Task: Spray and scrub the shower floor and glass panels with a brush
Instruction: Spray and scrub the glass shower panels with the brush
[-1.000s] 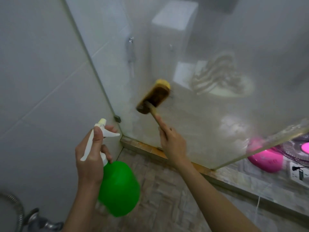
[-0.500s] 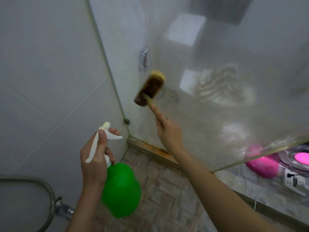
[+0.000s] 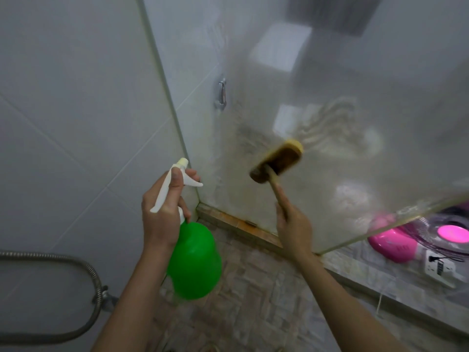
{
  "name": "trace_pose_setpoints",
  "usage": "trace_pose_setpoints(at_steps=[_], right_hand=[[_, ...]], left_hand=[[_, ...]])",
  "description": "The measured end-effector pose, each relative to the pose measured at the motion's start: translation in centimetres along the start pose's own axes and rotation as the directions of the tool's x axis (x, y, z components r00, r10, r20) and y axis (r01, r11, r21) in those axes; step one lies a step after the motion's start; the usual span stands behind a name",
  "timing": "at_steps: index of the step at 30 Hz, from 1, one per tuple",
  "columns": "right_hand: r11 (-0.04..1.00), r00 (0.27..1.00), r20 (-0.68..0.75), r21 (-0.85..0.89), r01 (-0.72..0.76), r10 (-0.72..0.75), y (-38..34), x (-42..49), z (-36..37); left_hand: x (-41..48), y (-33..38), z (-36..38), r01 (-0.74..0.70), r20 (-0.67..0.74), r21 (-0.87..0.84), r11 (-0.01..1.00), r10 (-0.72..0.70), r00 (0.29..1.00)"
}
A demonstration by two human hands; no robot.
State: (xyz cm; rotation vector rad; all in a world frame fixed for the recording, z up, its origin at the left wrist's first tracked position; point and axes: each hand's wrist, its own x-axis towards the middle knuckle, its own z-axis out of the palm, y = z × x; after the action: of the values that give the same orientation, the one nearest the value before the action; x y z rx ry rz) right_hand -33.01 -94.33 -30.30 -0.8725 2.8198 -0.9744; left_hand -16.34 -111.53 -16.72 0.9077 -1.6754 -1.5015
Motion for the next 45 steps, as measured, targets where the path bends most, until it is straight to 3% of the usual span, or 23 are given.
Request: trace_pose_setpoints(at_steps=[2,6,8,15,19,21,27,33,37,39,45], right_hand=[[1.0,0.999,-0.037,0.013,-0.021,0.022,1.7,-1.6,-1.3],[0.985,0.974,-0.162,0.032,0.167,-0.16,-3.3,3.9,-1.3],[0.982,0.962,-0.205,0.02,0.187,-0.179,-4.2,5.3,-1.4],[0.984,0.971,-0.204,0.156,-0.091,0.122,6.8,-4.6,-2.9],[0.968,0.91,-0.415,0.234,0.091,0.015,5.2,-1.0,-5.9],[0.965,0.866,-0.499,0.242,0.104,0.032,6.1,-0.1,-6.3],[0.921,0.854,-0.41,0.347,-0.177,0.319,12.5,-7.1,-4.2],[0.952,0.732,-0.642,0.303,-0.028,0.227,13.0,-1.8,-7.9],[0.962,0.816,-0.541,0.263,-0.066,0.204,14.6,-5.5,-6.8],[0.959,0.825,-0.523,0.273,-0.076,0.214,14.1,-6.2,-7.5],[0.975,0.691,-0.716,0.21,0.076,0.1,10.9,0.2,-13.3]], left_hand=[[0.0,0.5,0.6,0.006,0.017,-0.006,1.0,-0.006,1.0],[-0.4,1.5,2.8,-0.02,0.057,-0.013,1.0,0.021,0.998],[-0.8,1.9,4.1,-0.03,0.077,-0.019,0.999,0.031,0.997],[-2.2,2.2,8.2,-0.049,0.213,-0.017,0.999,0.051,0.976],[-3.0,1.8,10.6,-0.04,0.265,0.001,0.999,0.038,0.964],[-3.3,1.6,11.7,-0.035,0.284,-0.01,0.999,0.036,0.958],[-4.1,1.3,15.0,-0.032,0.386,-0.018,0.999,0.036,0.922],[-4.8,0.4,17.5,-0.03,0.448,-0.022,0.999,0.037,0.893],[-5.5,0.7,19.3,-0.076,0.484,0.031,0.997,0.052,0.874],[-5.7,1.6,20.2,-0.055,0.46,0.035,0.998,0.033,0.887],[-5.3,5.7,22.6,-0.056,0.509,-0.049,0.997,0.073,0.858]])
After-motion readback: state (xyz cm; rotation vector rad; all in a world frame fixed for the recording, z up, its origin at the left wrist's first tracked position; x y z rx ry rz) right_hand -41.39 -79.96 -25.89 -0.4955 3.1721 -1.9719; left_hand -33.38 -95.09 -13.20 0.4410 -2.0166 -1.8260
